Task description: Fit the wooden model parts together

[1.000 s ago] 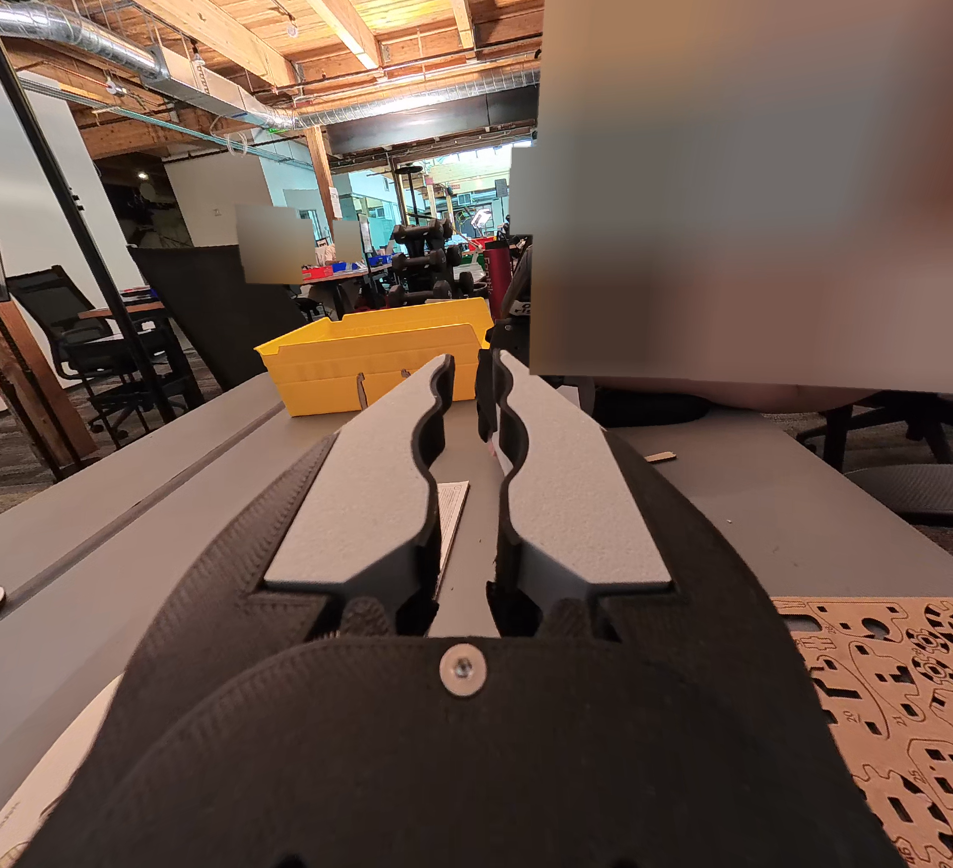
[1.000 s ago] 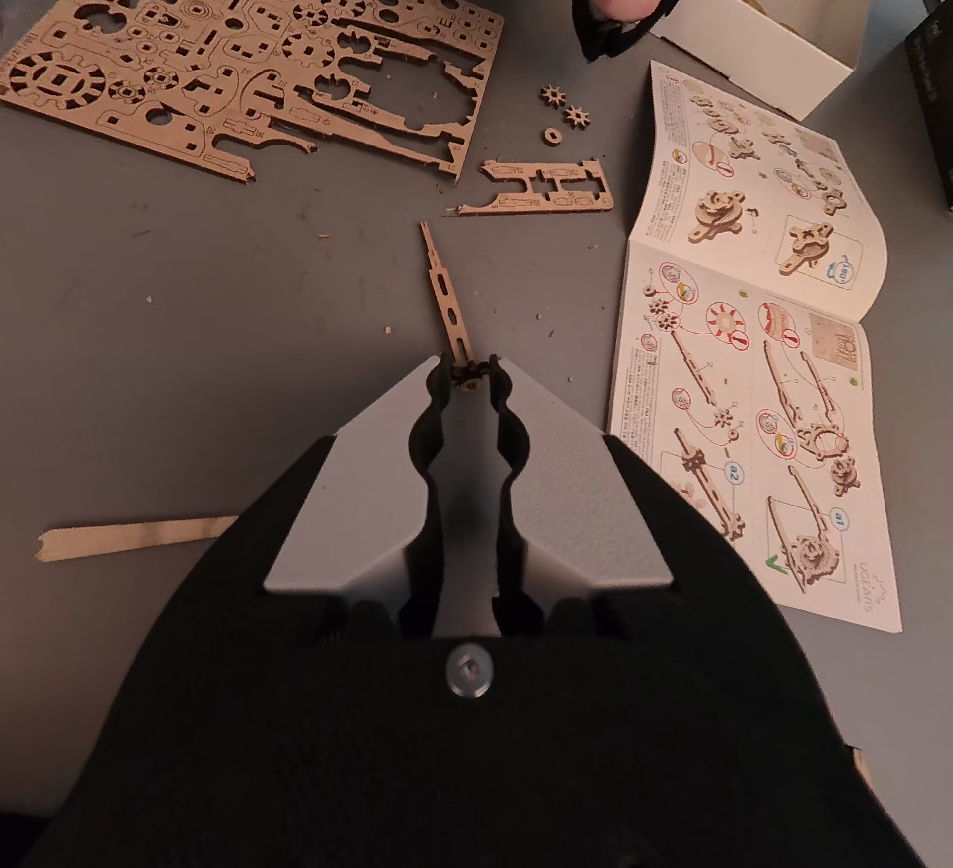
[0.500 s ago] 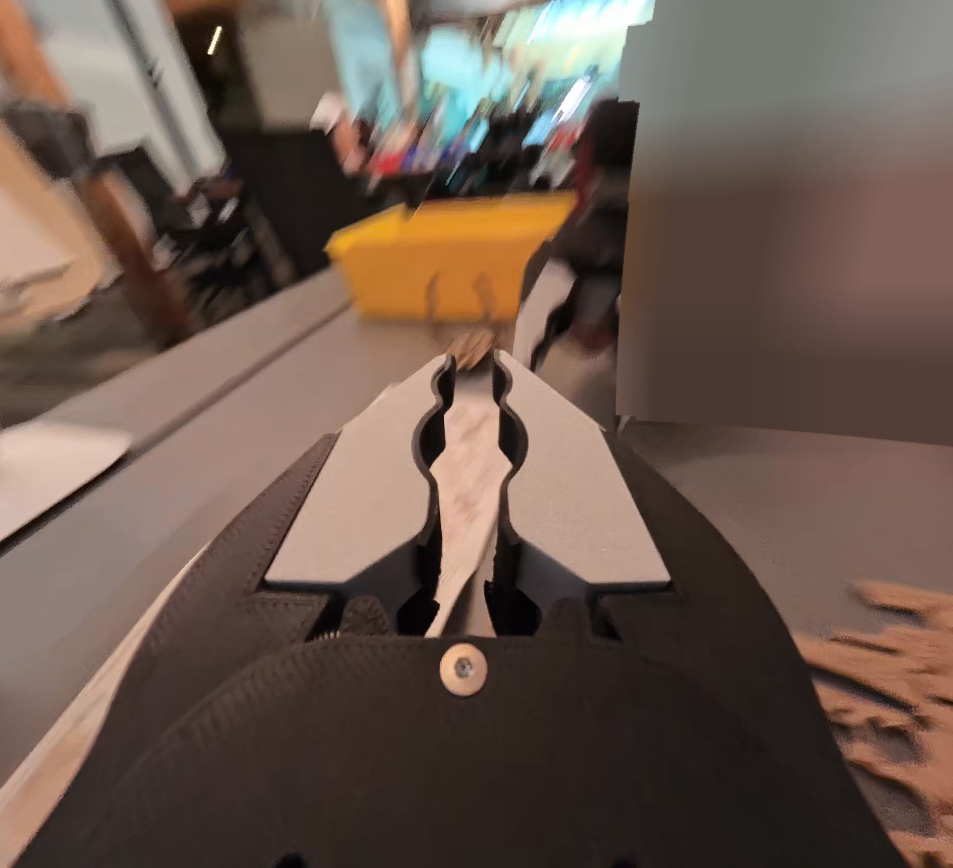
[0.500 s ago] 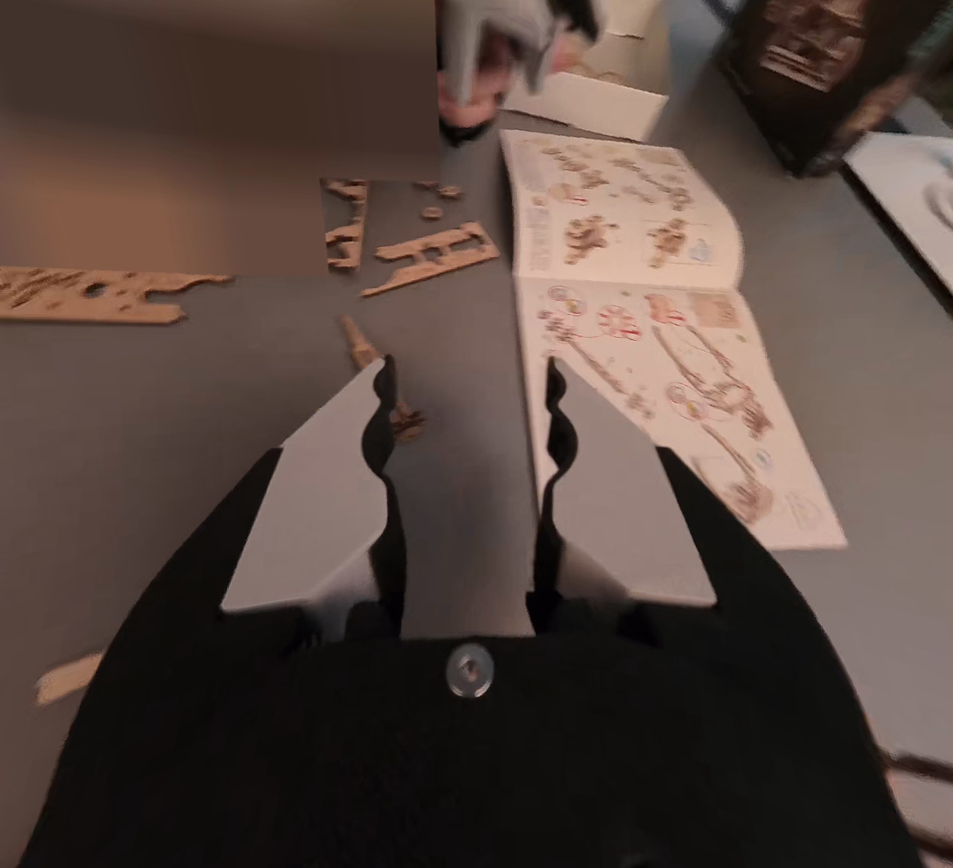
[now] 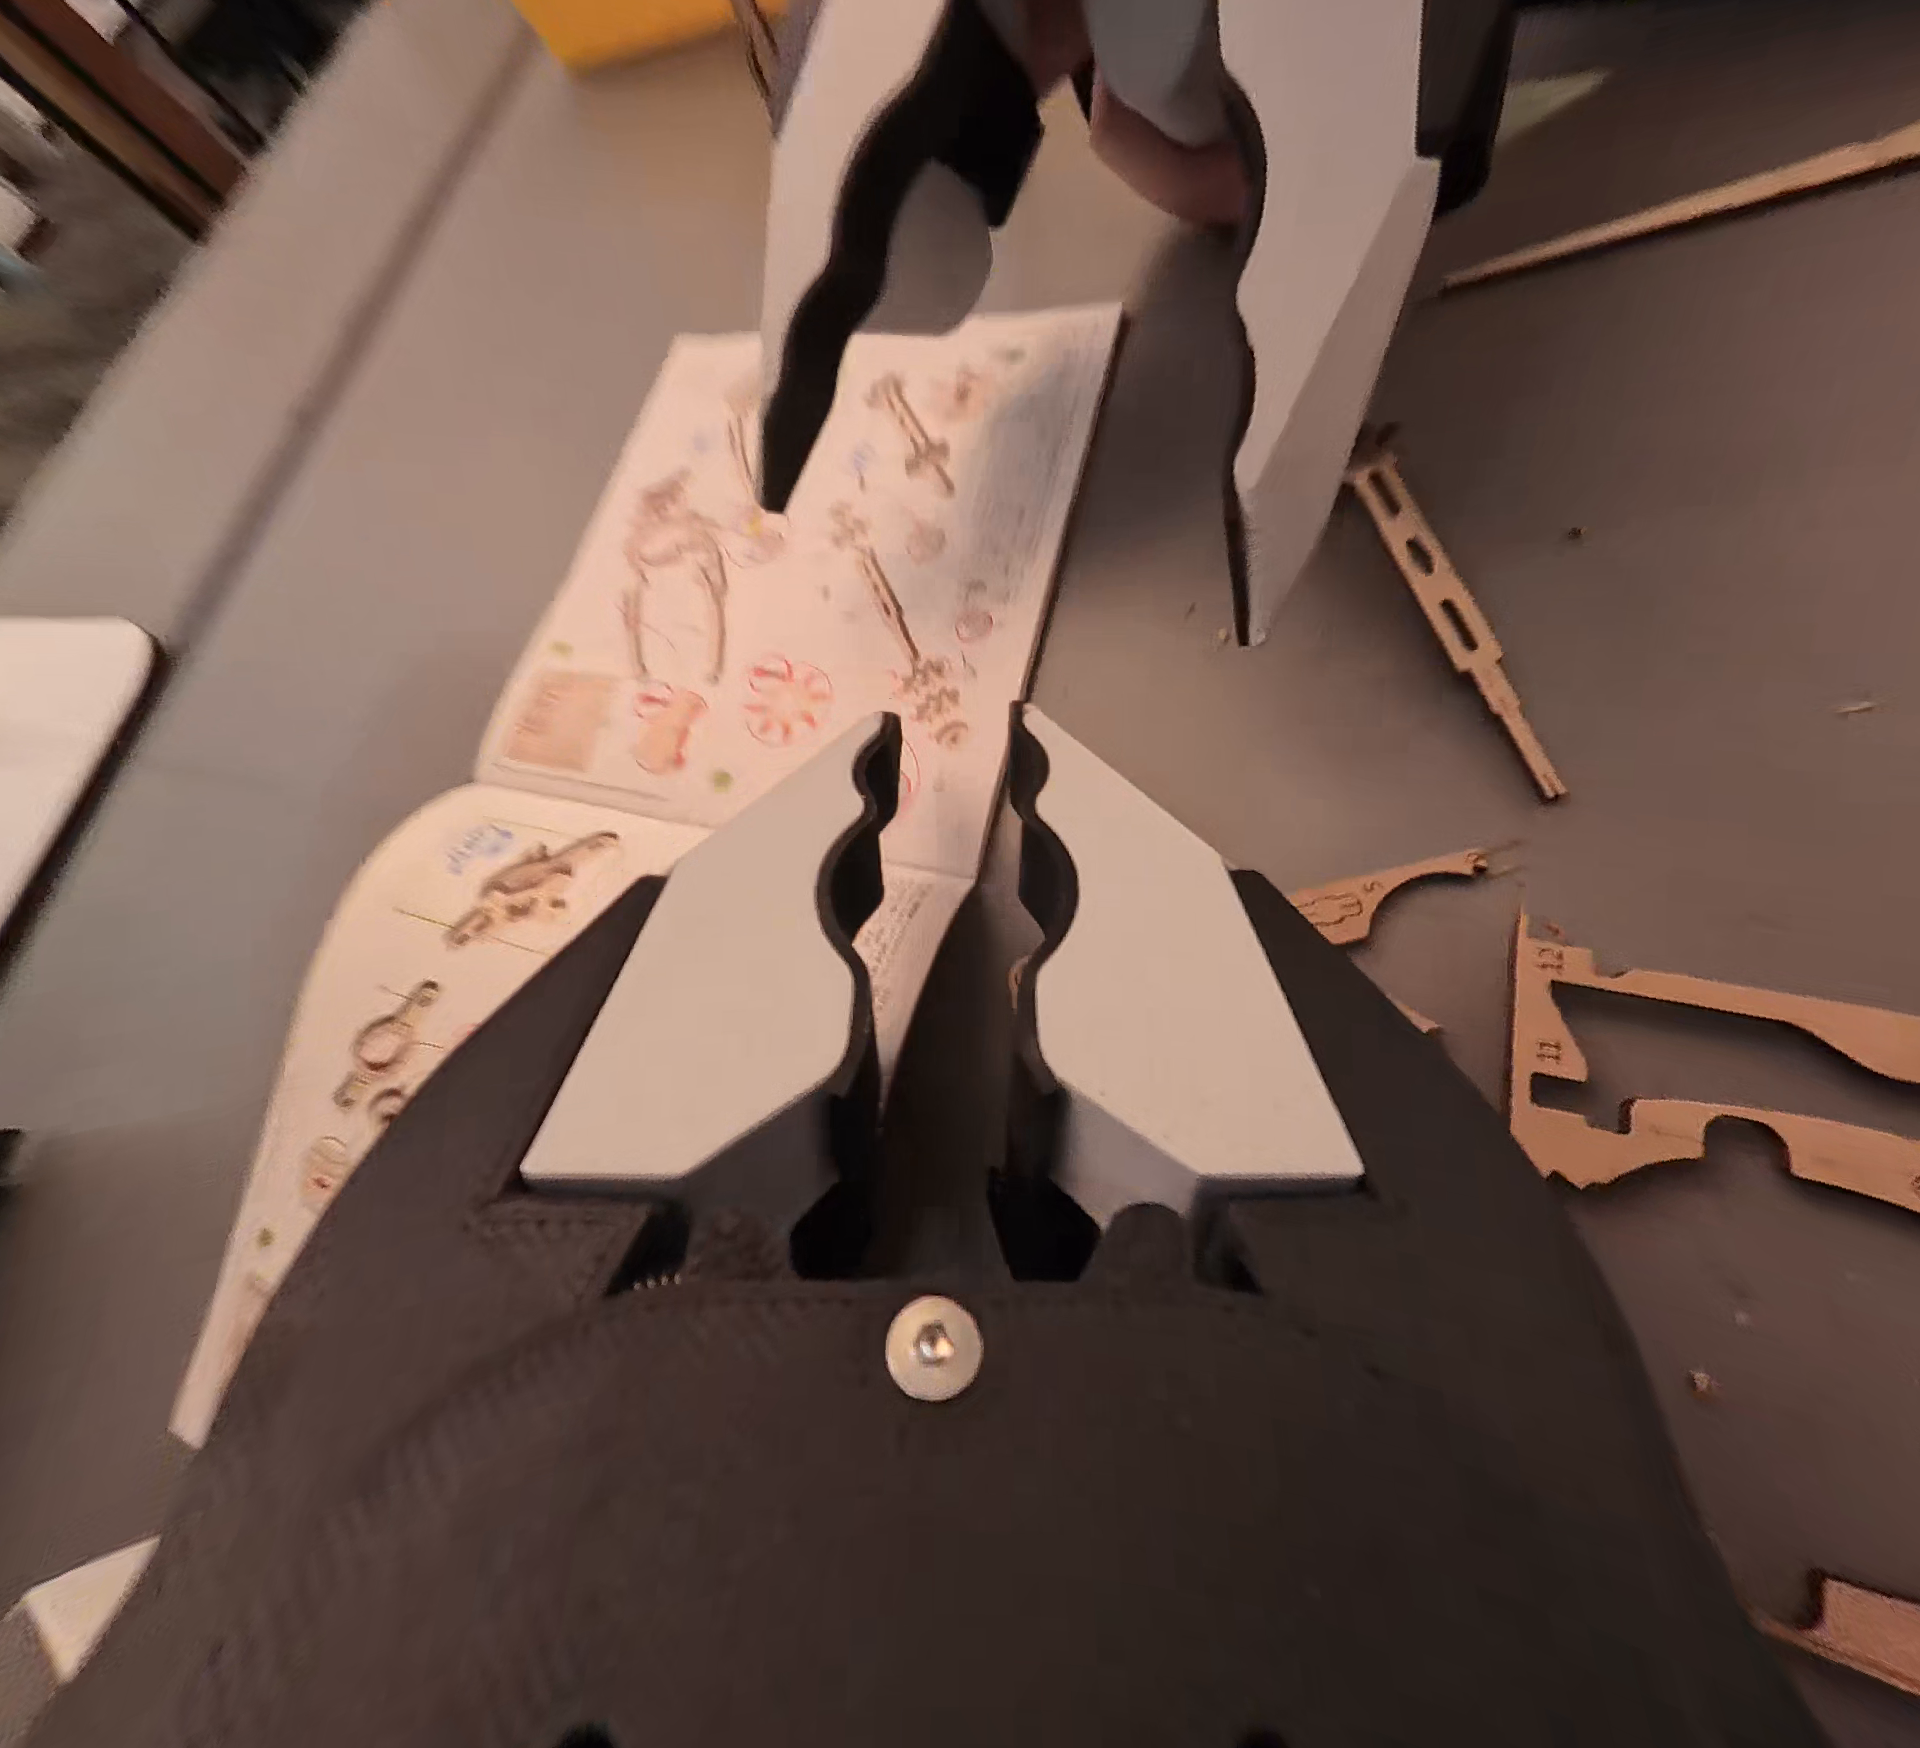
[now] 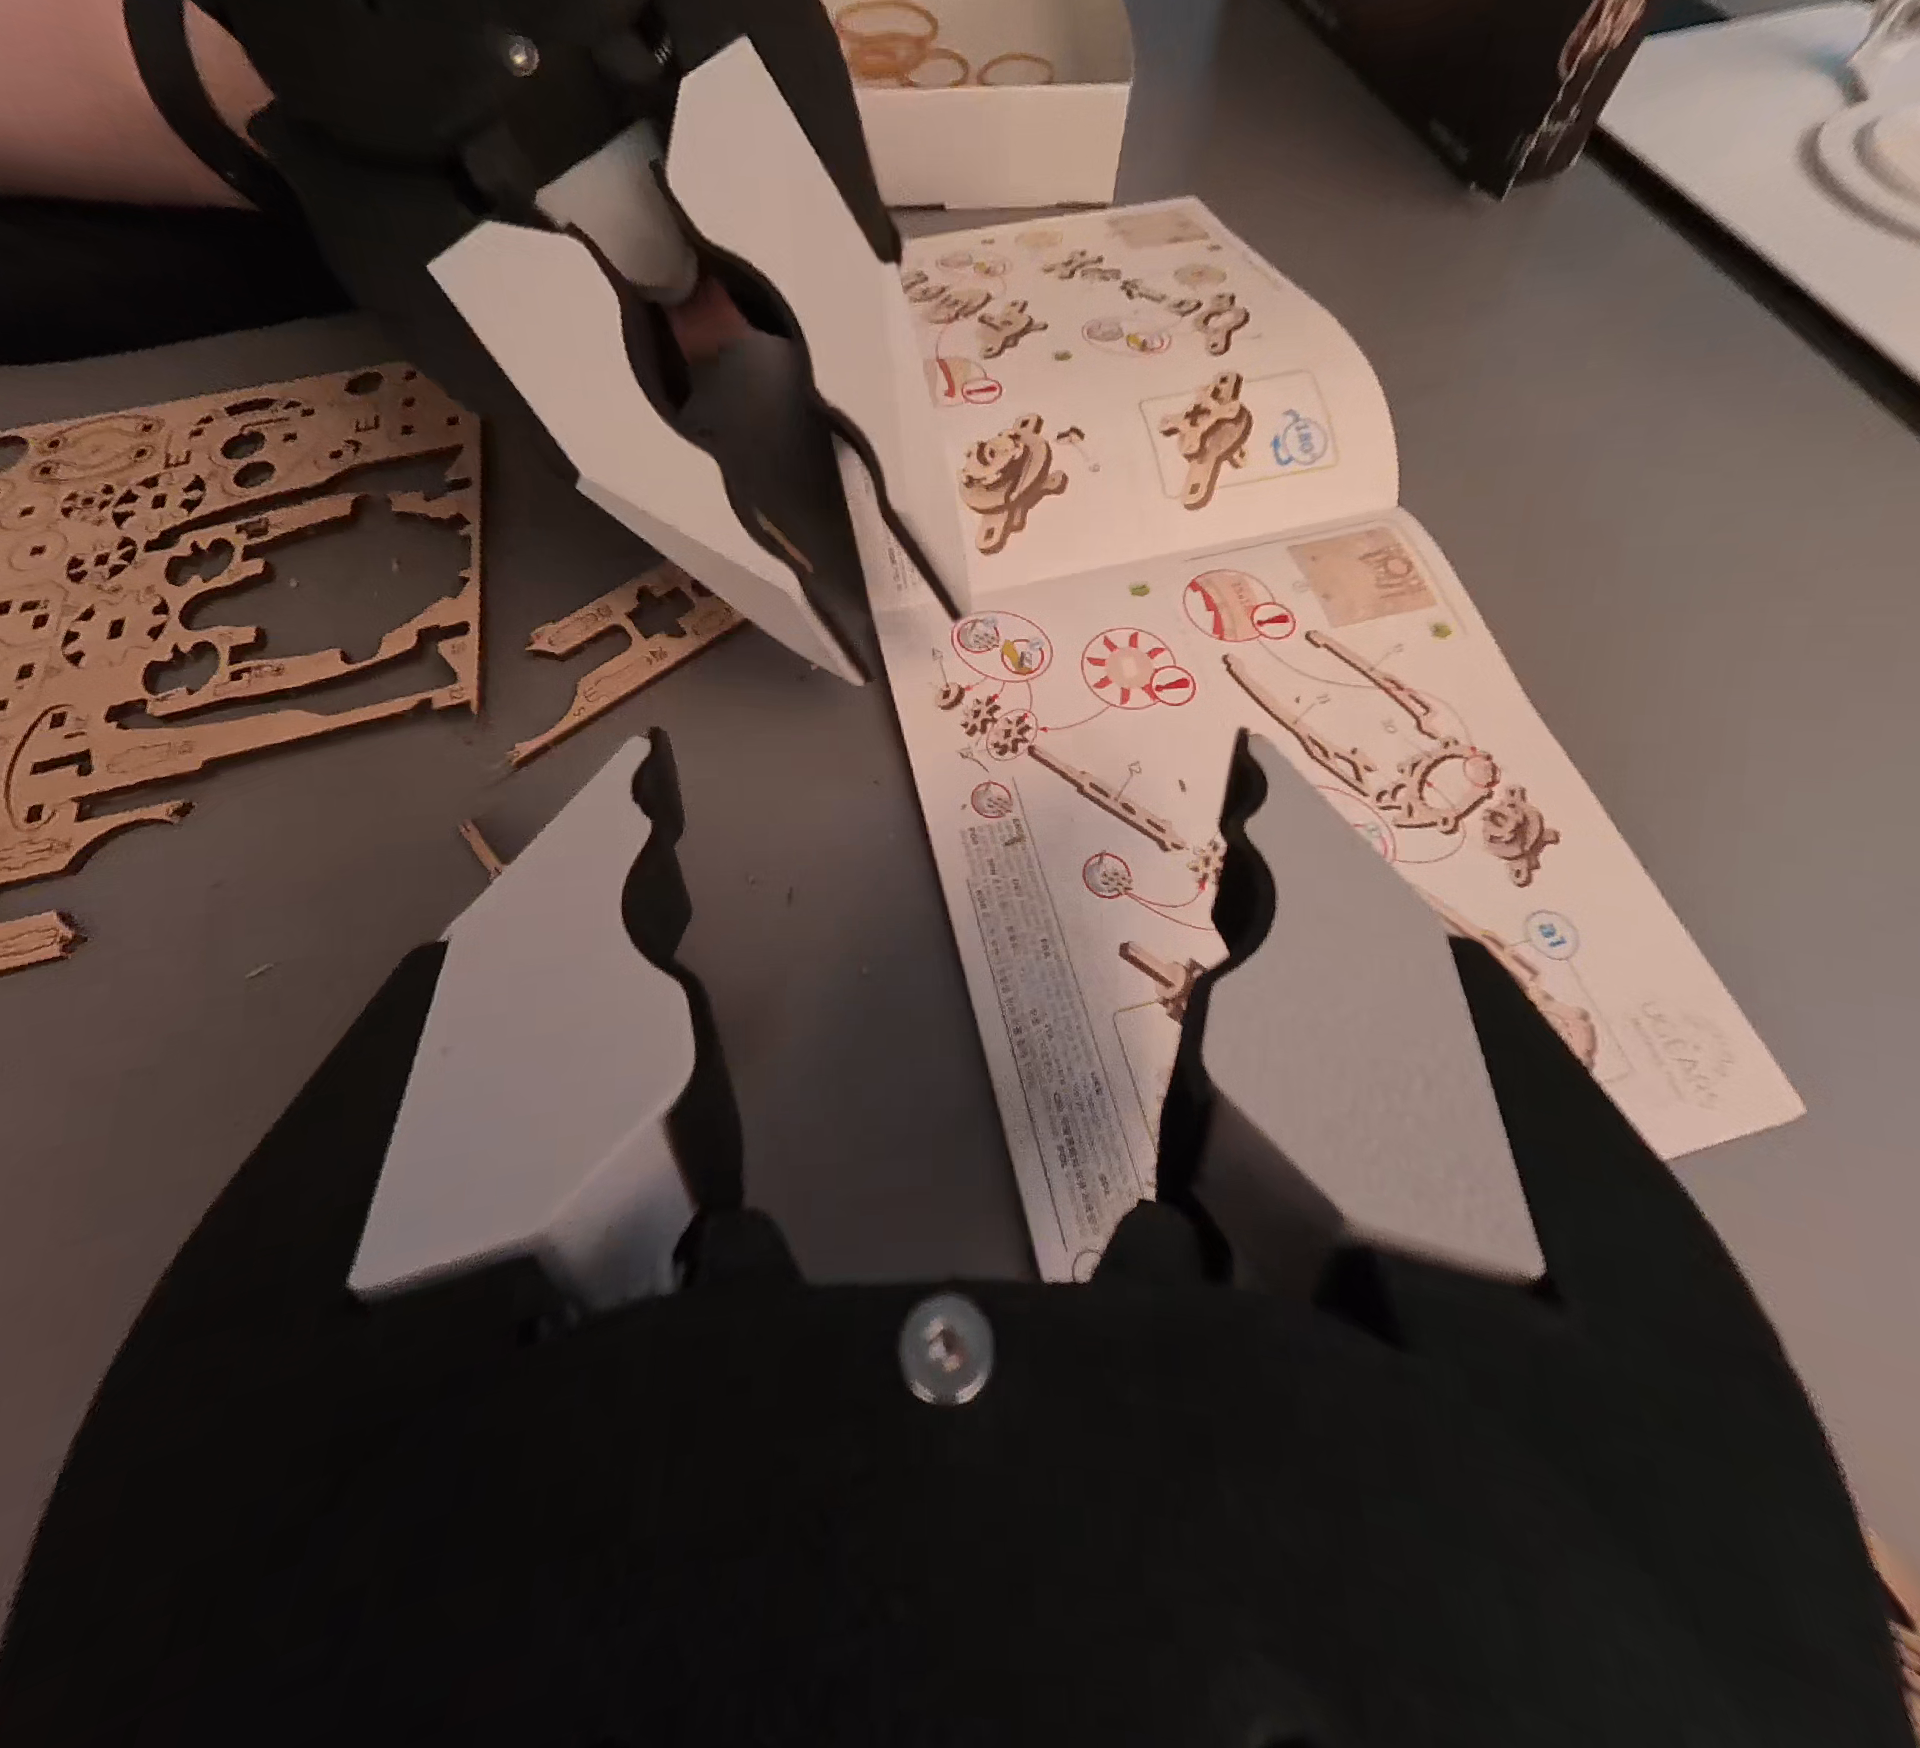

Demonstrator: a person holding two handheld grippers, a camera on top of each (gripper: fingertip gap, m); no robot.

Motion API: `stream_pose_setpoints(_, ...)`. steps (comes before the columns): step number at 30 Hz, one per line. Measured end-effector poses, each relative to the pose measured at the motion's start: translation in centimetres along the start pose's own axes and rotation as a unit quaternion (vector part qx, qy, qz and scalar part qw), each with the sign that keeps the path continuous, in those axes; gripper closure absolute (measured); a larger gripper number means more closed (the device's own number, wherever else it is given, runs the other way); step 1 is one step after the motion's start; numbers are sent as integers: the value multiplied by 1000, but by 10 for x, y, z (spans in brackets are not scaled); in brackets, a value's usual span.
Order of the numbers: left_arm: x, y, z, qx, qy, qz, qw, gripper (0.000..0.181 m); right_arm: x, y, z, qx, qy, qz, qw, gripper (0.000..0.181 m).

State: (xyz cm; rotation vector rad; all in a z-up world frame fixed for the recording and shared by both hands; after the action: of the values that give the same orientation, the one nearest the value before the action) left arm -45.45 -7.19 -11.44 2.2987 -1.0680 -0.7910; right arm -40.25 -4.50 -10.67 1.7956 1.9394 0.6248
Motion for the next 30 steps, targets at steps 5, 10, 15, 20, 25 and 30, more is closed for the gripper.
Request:
stream_pose_setpoints(5, 2, -5, 5, -25, 26, 24, 999, 168, 1, -9, 6, -32, -15, -20, 999, 78)
stream_pose_setpoints(10, 3, -7, 7, -39, 63, 49, 996, 180, 2, -19, 9, -63, -27, -37, 997, 77)
stream_pose_setpoints(15, -1, -9, 10, -50, 115, 67, 990, 179, -5, -14, 13, -87, 0, -39, 995, 79)
stream_pose_setpoints(20, -2, -9, 10, -53, 135, 65, 987, 181, -27, -8, 16, -104, 26, -84, 991, 86)
stream_pose_setpoints(25, -2, -9, 10, -53, 135, 62, 987, 181, -39, 4, 13, -94, 9, -127, 987, 103)
stream_pose_setpoints(30, -2, -9, 10, -53, 136, 61, 987, 181, -27, 0, 18, -101, 6, -91, 991, 93)
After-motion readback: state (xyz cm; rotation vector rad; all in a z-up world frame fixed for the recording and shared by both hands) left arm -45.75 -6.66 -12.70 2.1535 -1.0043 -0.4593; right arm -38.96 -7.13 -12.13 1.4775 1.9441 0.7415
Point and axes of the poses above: each gripper's, where its closed fingertips meet, y back along the fingers, z out of its underside, x = y × z across the jaws, the point moved 3 cm from there along y, back along the fingers, and after that the axes turned 6 degrees about -x, right-handed, at the moved point
